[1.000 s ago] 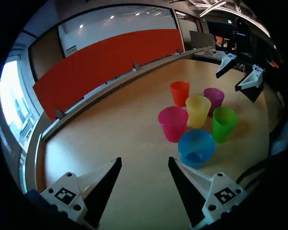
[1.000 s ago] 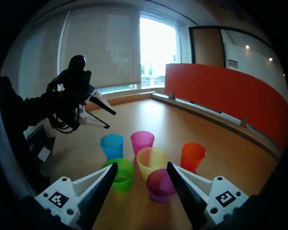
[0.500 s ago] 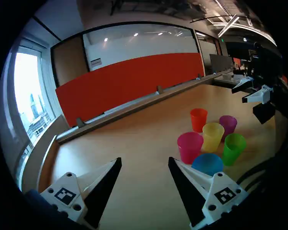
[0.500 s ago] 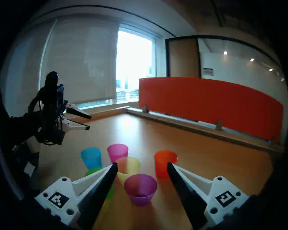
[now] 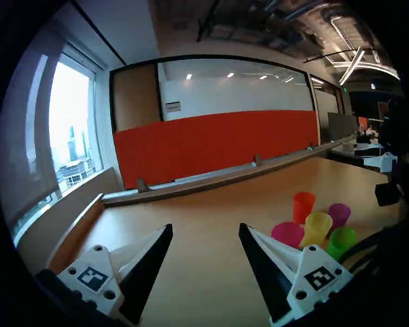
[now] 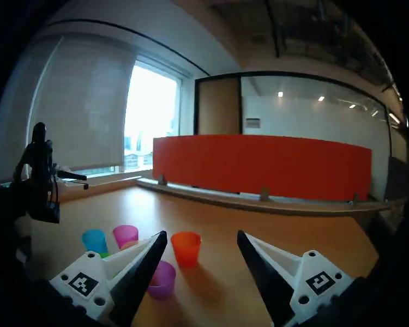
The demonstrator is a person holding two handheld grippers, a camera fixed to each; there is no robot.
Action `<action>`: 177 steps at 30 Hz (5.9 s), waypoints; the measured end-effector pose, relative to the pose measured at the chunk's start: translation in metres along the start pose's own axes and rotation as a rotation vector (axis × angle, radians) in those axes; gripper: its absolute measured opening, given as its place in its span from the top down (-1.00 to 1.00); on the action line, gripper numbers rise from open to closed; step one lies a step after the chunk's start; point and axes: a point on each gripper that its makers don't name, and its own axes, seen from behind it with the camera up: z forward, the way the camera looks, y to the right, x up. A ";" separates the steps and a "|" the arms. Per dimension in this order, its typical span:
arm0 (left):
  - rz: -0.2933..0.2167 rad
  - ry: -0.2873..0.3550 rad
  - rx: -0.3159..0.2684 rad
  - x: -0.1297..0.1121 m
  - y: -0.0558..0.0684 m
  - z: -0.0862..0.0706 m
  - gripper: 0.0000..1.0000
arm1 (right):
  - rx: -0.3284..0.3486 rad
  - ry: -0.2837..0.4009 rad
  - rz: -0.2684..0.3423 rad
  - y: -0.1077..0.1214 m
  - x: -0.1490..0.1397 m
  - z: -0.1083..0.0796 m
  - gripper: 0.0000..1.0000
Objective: Pour water
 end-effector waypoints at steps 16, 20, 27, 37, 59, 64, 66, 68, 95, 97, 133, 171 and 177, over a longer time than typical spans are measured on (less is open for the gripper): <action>-0.028 0.090 0.117 0.009 -0.004 -0.013 -0.80 | -0.245 0.090 0.011 0.071 0.024 -0.019 -0.99; -0.048 0.105 0.130 0.010 -0.002 -0.014 -0.80 | -0.315 0.101 0.009 0.089 0.027 -0.021 -0.99; -0.105 0.117 0.136 0.007 0.001 -0.013 -0.80 | -0.388 0.114 0.024 0.108 0.028 -0.025 -1.00; -0.110 0.124 0.159 0.001 0.006 -0.014 -0.80 | -0.432 0.126 0.043 0.118 0.022 -0.027 -0.99; -0.140 0.159 0.156 -0.007 0.029 -0.008 -0.80 | -0.463 0.125 0.073 0.117 0.003 -0.032 -0.99; -0.128 0.180 0.187 -0.004 0.025 -0.007 -0.80 | -0.443 0.112 0.102 0.112 -0.004 -0.031 -0.99; -0.121 0.190 0.201 -0.004 0.024 -0.006 -0.80 | -0.435 0.106 0.114 0.110 -0.004 -0.031 -0.99; -0.111 0.195 0.214 -0.004 0.023 -0.005 -0.80 | -0.430 0.106 0.124 0.109 -0.001 -0.032 -0.99; -0.127 0.208 0.245 -0.032 0.026 0.007 -0.79 | -0.460 0.119 0.129 0.111 0.010 -0.039 -0.99; -0.130 0.206 0.245 -0.035 0.027 0.008 -0.79 | -0.455 0.117 0.133 0.110 0.009 -0.037 -0.99; -0.162 0.165 0.231 -0.058 0.030 0.018 -0.80 | -0.460 0.133 0.142 0.112 0.014 -0.040 -0.99; -0.160 0.156 0.228 -0.058 0.028 0.016 -0.84 | -0.452 0.156 0.016 0.104 0.016 -0.048 -0.99; -0.161 0.156 0.228 -0.058 0.028 0.016 -0.84 | -0.461 0.165 -0.017 0.105 0.012 -0.050 -1.00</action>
